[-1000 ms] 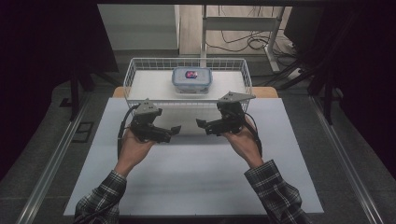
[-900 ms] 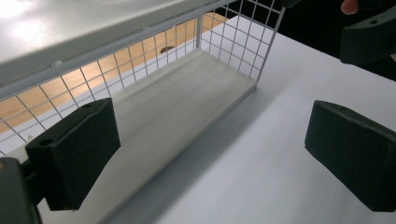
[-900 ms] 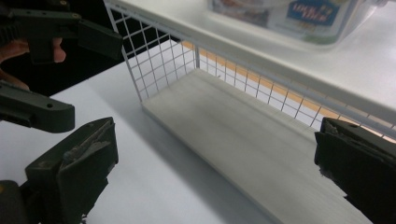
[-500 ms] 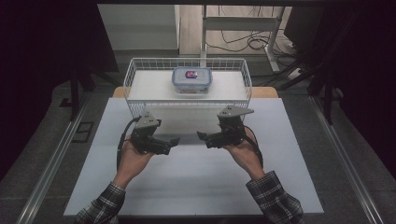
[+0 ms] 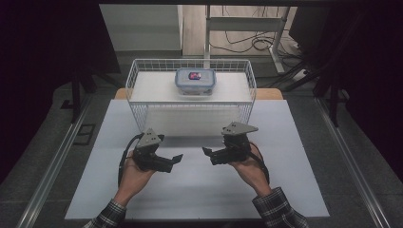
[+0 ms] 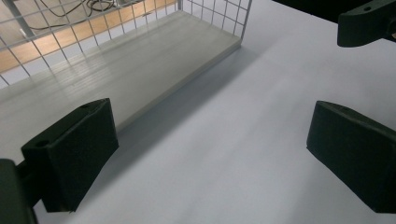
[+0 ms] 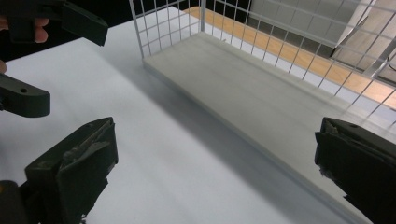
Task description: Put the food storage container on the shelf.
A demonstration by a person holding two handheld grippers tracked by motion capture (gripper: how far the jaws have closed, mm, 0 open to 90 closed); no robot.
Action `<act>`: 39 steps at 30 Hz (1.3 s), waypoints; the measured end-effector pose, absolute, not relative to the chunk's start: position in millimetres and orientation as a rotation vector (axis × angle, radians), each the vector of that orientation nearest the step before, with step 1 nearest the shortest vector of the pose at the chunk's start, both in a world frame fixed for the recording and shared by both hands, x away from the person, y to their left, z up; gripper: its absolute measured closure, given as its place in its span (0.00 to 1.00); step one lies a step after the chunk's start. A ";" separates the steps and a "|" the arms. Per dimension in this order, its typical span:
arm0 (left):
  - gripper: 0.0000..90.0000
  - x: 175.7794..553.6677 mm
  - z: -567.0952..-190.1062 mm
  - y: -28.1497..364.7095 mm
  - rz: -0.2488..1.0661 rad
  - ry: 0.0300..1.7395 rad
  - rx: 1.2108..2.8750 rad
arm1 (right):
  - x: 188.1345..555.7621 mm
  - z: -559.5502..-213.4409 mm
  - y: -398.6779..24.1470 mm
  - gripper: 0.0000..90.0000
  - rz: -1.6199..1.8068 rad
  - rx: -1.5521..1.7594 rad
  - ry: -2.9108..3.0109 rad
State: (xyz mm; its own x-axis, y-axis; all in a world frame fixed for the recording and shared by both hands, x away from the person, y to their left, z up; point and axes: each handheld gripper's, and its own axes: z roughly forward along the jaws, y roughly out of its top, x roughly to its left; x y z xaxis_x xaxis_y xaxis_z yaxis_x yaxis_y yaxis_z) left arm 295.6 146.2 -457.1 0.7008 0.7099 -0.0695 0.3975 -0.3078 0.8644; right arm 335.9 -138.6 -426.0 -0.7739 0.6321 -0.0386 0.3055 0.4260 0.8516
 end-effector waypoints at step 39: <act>0.01 239.9 -497.8 167.4 0.421 0.940 1.948 | 280.8 -462.5 -178.1 0.00 1.202 0.818 2.341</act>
